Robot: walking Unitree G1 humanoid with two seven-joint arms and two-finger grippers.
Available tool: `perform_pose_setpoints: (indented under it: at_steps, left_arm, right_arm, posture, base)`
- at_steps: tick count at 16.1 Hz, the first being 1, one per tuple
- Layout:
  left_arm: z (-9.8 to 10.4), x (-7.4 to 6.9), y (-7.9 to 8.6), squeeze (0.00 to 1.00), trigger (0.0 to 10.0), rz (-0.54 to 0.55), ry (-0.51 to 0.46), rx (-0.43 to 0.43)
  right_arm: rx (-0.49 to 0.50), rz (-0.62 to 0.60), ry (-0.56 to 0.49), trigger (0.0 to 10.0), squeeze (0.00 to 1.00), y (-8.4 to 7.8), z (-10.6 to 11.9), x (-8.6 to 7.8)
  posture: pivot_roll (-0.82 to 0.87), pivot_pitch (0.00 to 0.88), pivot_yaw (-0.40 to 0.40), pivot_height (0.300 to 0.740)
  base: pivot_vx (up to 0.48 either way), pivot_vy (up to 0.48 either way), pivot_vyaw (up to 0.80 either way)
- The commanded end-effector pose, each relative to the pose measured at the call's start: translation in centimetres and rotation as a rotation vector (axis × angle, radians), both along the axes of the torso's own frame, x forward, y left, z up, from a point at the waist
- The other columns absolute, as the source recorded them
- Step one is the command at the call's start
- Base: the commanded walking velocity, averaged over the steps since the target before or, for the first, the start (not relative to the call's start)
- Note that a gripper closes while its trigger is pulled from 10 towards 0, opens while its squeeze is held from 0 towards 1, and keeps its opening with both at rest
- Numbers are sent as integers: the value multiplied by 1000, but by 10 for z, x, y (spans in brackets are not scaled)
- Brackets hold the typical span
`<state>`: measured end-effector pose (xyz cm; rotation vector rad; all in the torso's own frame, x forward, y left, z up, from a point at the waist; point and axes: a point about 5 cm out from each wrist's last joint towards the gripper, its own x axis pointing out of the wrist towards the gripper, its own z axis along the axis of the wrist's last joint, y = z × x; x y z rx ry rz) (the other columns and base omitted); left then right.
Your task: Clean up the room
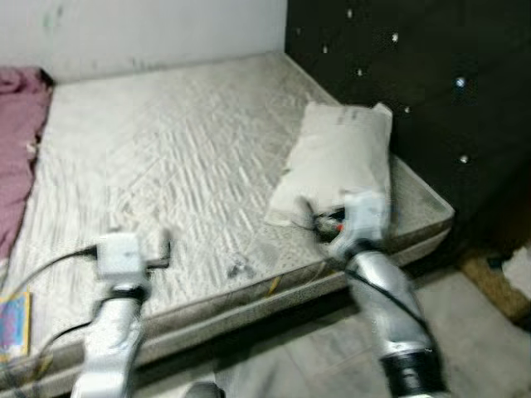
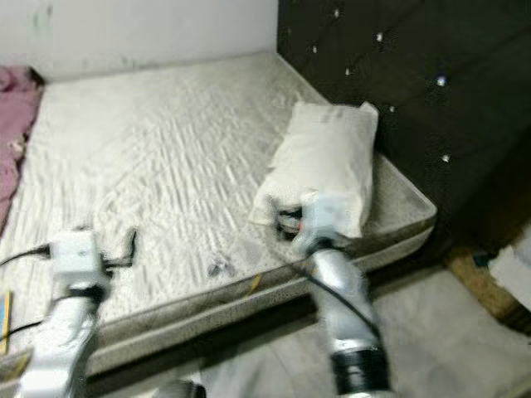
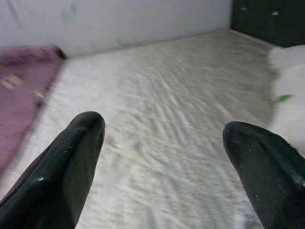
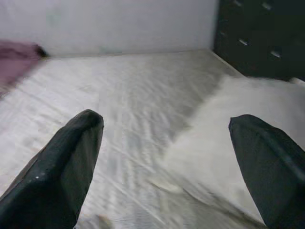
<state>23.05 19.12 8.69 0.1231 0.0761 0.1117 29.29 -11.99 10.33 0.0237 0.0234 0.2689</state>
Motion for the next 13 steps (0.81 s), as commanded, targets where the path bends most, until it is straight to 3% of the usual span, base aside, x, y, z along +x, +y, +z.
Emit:
perform_pose_setpoints:
  at_steps: [1, 8, 13]
  left_arm:
    - [7, 1, -6, 0, 10000, -13, -35, 6]
    - [7, 2, -7, 0, 10000, -18, -28, 14]
    - [7, 2, -6, 0, 10000, -21, -27, -39]
  right_arm:
    - [-13, -41, 12, 10000, 0, -13, -2, -1]
    - [-9, -41, 17, 10000, 0, -12, -3, 0]
    - [-3, -43, 16, 10000, 0, -12, -2, 0]
  posture:
    - [-39, 0, -12, 740]
    - [-38, 0, -11, 740]
    - [-38, 0, -11, 740]
  base:
    - [0, 0, 800]
    - [0, 0, 800]
    - [0, 0, 93]
